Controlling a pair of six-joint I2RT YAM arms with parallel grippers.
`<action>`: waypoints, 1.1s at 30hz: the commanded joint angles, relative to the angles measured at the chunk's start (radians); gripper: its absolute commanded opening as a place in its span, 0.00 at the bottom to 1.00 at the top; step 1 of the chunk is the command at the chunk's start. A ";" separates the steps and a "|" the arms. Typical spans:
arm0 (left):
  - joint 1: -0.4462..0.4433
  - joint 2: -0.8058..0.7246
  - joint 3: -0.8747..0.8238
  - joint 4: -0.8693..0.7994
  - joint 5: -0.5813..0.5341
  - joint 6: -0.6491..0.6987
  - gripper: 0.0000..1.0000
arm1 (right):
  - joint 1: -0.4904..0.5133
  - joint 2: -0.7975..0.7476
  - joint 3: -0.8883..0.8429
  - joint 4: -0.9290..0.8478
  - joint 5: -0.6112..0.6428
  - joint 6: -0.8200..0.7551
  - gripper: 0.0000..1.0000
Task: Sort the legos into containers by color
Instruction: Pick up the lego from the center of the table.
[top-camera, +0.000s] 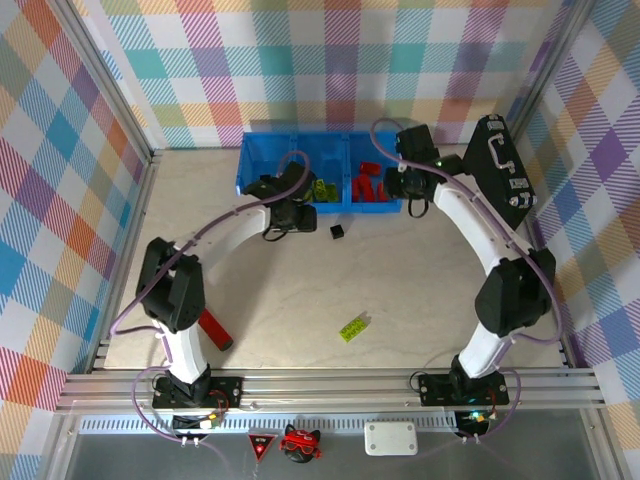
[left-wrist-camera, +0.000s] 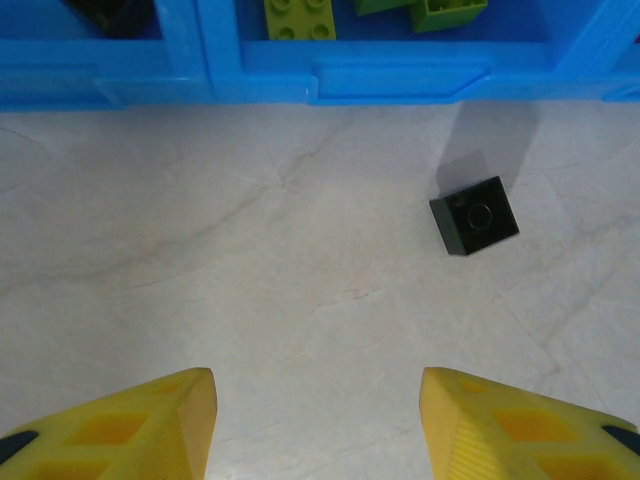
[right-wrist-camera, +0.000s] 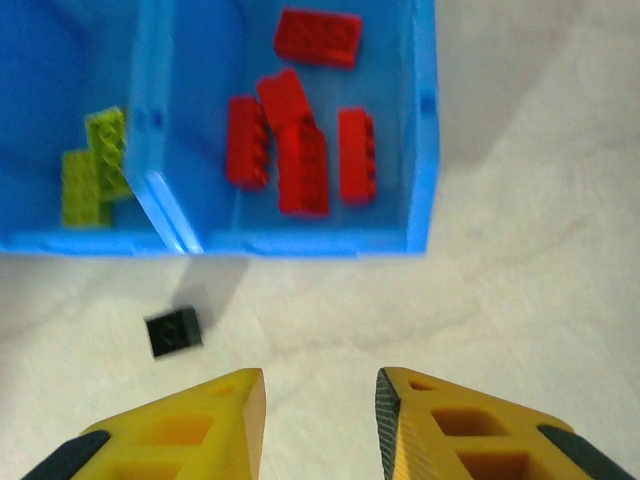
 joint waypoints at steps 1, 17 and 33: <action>-0.041 0.056 0.043 0.022 -0.132 -0.149 0.57 | -0.007 -0.075 -0.087 0.043 -0.005 0.010 0.37; -0.170 0.335 0.235 0.102 -0.392 -0.314 0.65 | -0.032 -0.214 -0.272 0.062 0.012 0.001 0.37; -0.188 0.491 0.315 0.187 -0.348 -0.318 0.63 | -0.034 -0.217 -0.279 0.056 0.006 0.002 0.36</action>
